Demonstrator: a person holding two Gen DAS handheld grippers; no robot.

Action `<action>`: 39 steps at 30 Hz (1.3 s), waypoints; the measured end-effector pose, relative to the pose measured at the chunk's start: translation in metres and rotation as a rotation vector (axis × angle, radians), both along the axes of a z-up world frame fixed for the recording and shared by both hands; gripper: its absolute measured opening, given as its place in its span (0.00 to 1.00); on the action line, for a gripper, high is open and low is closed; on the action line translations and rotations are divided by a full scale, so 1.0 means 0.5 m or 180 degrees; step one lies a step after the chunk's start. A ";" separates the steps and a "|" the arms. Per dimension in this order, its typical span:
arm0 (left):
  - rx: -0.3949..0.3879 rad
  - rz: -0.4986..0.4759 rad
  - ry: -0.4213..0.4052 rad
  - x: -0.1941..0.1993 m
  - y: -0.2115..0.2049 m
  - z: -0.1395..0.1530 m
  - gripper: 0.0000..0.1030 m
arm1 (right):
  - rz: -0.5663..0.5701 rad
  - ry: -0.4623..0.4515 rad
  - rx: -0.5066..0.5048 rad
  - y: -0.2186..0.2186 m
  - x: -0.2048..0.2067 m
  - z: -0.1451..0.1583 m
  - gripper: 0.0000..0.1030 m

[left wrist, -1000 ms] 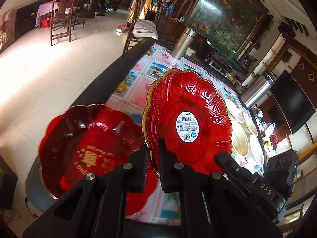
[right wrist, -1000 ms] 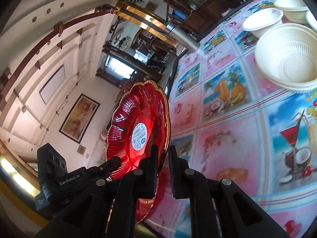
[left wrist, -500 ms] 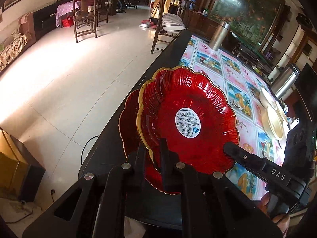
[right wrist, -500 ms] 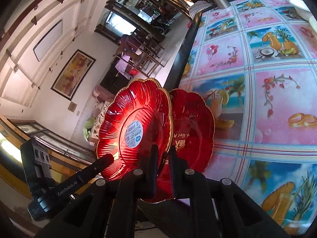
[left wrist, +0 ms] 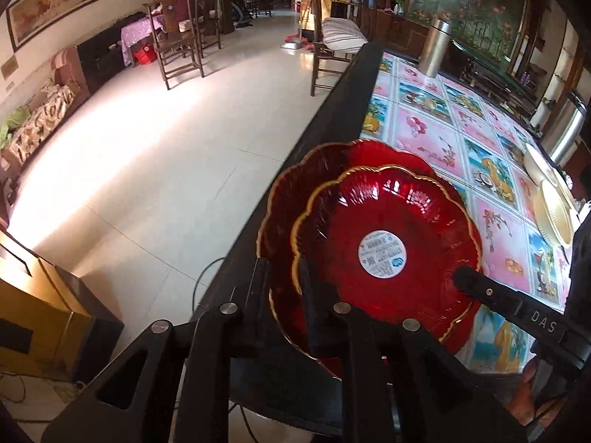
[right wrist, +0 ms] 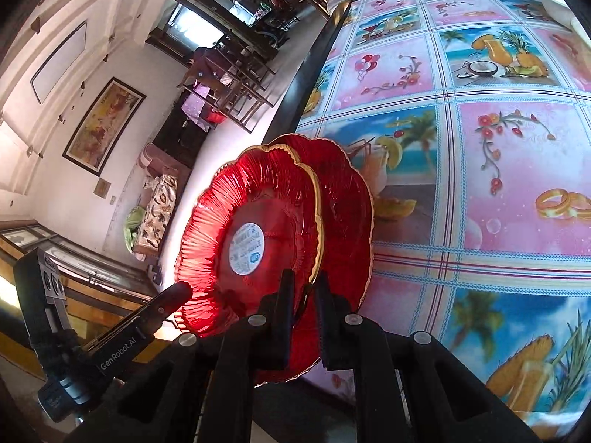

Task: Organize plates and bowls
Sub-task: 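Lift the red plate onto the red wedding plate and open the left gripper, then move the left gripper to the beige plate and grasp its rim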

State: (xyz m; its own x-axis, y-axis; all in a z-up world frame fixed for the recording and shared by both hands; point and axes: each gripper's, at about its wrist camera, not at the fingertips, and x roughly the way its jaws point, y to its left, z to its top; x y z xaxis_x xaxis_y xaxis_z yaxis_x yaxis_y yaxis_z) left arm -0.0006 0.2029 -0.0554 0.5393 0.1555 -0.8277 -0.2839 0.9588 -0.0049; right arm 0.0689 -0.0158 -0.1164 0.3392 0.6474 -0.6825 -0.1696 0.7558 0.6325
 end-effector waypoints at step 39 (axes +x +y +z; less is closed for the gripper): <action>-0.1010 -0.1470 0.0525 0.187 -0.493 -0.012 0.48 | -0.1605 -0.0651 -0.0221 -0.640 -0.046 0.099 0.65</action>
